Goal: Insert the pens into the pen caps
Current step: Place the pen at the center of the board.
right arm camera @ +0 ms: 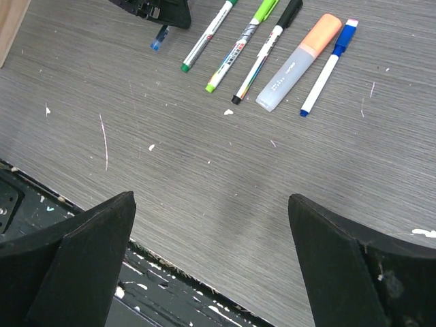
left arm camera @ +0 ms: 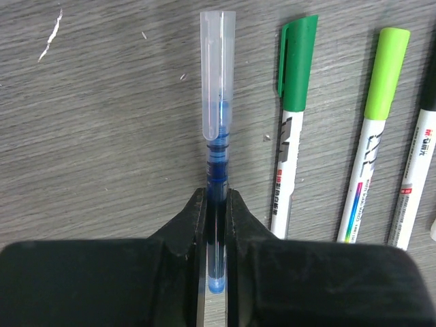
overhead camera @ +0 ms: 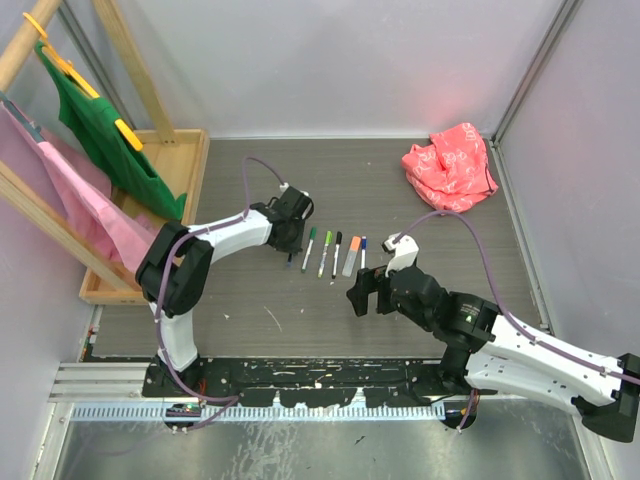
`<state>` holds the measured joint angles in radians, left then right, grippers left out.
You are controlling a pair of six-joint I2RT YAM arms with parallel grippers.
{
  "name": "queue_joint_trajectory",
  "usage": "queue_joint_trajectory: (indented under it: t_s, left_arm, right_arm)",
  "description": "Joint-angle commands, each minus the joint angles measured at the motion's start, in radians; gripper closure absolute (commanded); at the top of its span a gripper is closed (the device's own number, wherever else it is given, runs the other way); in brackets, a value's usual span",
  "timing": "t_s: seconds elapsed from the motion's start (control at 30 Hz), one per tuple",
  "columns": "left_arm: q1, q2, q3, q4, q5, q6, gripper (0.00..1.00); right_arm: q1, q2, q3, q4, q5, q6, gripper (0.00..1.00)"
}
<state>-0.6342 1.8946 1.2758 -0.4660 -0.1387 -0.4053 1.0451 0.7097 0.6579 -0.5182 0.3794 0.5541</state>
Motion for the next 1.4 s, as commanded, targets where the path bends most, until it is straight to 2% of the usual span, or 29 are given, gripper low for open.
queue_joint_trajectory:
  t_s: [0.0,0.27,0.8,1.07,1.37]
  left_arm:
    - [0.008,0.001,-0.006,0.057,-0.007,0.022,0.90]
    - [0.010,0.012,-0.017,0.039,-0.035,0.029,0.80]
    - [0.019,-0.037,-0.043,0.050,-0.015,0.011,0.74]
    - [0.050,-0.227,-0.021,0.001,0.023,-0.008,0.62]
    - [0.054,-0.527,-0.073,0.005,0.105,0.048,0.52]
  right_arm:
    - [-0.001,0.014,0.005,0.050,-0.016,0.006,0.01]
    - [-0.002,0.033,0.005,0.067,-0.028,0.009,0.01]
    - [-0.001,0.011,0.011,0.054,-0.031,0.020,0.01]
    - [-0.002,-0.046,0.024,0.061,0.031,0.035,0.01]
    - [-0.002,-0.068,0.085,0.060,0.115,-0.055,0.01]
